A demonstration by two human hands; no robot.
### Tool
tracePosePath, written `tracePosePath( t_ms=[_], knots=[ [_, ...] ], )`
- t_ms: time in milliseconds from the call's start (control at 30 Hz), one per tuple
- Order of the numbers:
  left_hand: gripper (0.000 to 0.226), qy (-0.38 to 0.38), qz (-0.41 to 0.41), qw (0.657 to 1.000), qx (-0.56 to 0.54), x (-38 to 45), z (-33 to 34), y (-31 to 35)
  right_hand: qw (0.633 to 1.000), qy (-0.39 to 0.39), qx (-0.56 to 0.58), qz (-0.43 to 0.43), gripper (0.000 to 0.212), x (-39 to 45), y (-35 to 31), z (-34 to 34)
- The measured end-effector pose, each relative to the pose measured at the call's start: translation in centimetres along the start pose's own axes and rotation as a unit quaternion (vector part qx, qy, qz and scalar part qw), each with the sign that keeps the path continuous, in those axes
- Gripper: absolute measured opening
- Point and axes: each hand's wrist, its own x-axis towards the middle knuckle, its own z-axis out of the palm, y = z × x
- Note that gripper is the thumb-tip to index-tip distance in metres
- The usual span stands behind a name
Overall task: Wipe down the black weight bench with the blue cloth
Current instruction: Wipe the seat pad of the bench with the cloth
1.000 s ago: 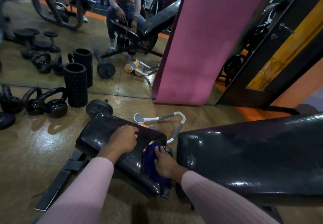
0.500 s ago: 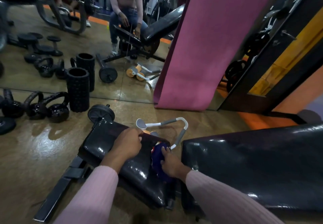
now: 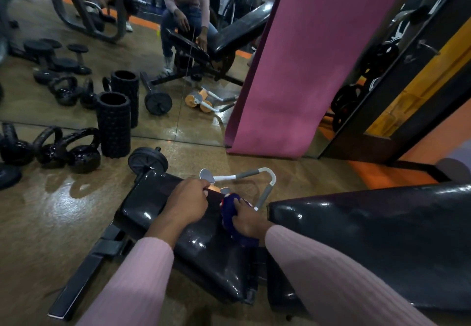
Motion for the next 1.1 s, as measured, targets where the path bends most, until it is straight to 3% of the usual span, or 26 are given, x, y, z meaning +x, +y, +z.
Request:
tracePosePath(
  t_ms=[200, 300, 400, 567, 667, 767, 900, 1100],
  knots=[
    [0.029, -0.012, -0.014, 1.0, 0.02, -0.3, -0.4, -0.3, 0.992, 0.019, -0.018, -0.126, 0.068, -3.1, 1.7, 3.1],
    [0.032, -0.008, -0.028, 0.999, 0.017, -0.3, -0.9, -1.2, 0.998, -0.008, -0.002, -0.063, 0.068, -2.9, 4.7, 2.9],
    [0.035, 0.0, -0.055, 0.998, 0.032, -0.1, -1.7, -2.8, 0.999, -0.015, 0.02, 0.022, 0.067, -0.1, 3.3, 1.2],
    [0.051, -0.004, -0.158, 0.985, 0.067, 0.0, -2.8, -4.8, 0.998, 0.006, -0.011, -0.054, 0.067, 1.0, 0.6, 0.7],
    [0.051, 0.007, -0.171, 0.983, 0.059, 0.1, -3.1, -5.1, 0.992, 0.02, -0.006, -0.12, 0.072, -1.5, 2.7, 2.1],
    [0.051, 0.007, -0.172, 0.983, 0.063, -0.1, -2.8, -5.9, 0.997, 0.011, 0.005, -0.076, 0.071, -1.4, 4.5, 2.4],
    [0.055, 0.015, -0.174, 0.983, 0.062, -0.4, -2.2, -7.5, 1.0, 0.011, 0.017, 0.001, 0.064, 1.4, 1.6, 0.6],
    [0.059, 0.013, -0.185, 0.983, -0.007, -0.1, -2.1, -9.6, 0.992, 0.027, 0.0, -0.126, 0.068, 0.1, -1.9, 1.2]
  ],
)
